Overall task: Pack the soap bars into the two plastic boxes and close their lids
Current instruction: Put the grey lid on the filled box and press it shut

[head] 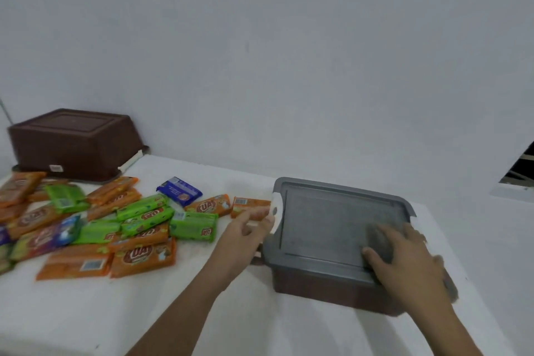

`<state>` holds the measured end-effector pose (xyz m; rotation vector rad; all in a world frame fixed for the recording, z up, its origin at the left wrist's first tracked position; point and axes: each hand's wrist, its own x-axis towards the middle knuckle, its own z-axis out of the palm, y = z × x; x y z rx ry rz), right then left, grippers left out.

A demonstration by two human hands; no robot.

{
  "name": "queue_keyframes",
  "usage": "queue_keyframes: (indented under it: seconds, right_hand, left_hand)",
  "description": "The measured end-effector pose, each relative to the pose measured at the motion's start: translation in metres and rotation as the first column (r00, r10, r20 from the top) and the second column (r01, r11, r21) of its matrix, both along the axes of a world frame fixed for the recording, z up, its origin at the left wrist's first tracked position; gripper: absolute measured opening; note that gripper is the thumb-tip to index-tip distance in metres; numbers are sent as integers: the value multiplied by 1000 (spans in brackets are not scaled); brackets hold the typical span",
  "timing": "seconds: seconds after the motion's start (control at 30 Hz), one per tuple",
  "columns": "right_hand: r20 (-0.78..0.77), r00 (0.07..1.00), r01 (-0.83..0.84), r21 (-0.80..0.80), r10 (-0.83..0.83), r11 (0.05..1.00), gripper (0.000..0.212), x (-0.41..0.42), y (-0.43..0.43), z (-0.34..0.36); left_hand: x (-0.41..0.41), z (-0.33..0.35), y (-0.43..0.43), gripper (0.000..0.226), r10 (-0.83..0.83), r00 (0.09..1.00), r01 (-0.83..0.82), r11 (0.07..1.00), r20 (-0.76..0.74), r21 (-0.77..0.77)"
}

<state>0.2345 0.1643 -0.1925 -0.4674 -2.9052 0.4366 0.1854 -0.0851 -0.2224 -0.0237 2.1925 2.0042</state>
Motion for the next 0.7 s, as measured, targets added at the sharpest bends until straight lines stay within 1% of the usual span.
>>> queue_keyframes:
  seconds: [0.03,0.07,0.1,0.17,0.23,0.27,0.33,0.4,0.47,0.53,0.6,0.7]
  right_hand:
    - [-34,999,-17,-30,16,999,49,0,-13,-2]
    - [-73,997,-41,-58,36,998,49,0,-28,-3]
    - [-113,992,-67,-68,59,995,47,-1,-46,-5]
    - [-209,974,-113,-99,90,989,42,-3,-84,-13]
    - [-287,950,-171,-157,121,973,40,-4,-125,-19]
    - [-321,936,-204,-169,142,964,40,-6,-148,-25]
    - [-407,895,-267,-158,184,951,40,-8,-181,-34]
    - [-483,839,-350,-130,249,928,35,-13,-221,-44]
    - [-461,835,-404,-143,301,904,37,-18,-254,-54]
    - [-411,853,-422,-175,324,889,38,-23,-292,-66]
    - [-346,870,-431,-191,350,882,36,-27,-319,-76]
    - [-240,859,-495,-168,452,853,33,-38,-361,-85]
  left_hand:
    - [0,-5,-10,27,-3,1000,3,1000,15,10]
    - [0,-11,-22,28,15,1000,-15,1000,9,-26]
    - [0,-18,-38,31,45,999,-46,994,-14,-104]
    - [-1,-32,-81,39,100,990,-124,949,-96,-289]
    - [-1,-45,-126,43,130,970,-210,872,-203,-443]
    - [-1,-51,-152,43,140,956,-255,832,-258,-493]
    - [-1,-60,-189,47,135,924,-336,735,-358,-589]
    - [3,-64,-227,46,129,900,-403,613,-417,-680]
    - [5,-67,-256,48,124,890,-435,516,-438,-738]
    - [9,-69,-290,48,134,916,-394,465,-377,-793]
    - [9,-73,-313,48,107,934,-351,444,-340,-825]
    - [9,-76,-346,48,106,928,-365,450,-357,-815]
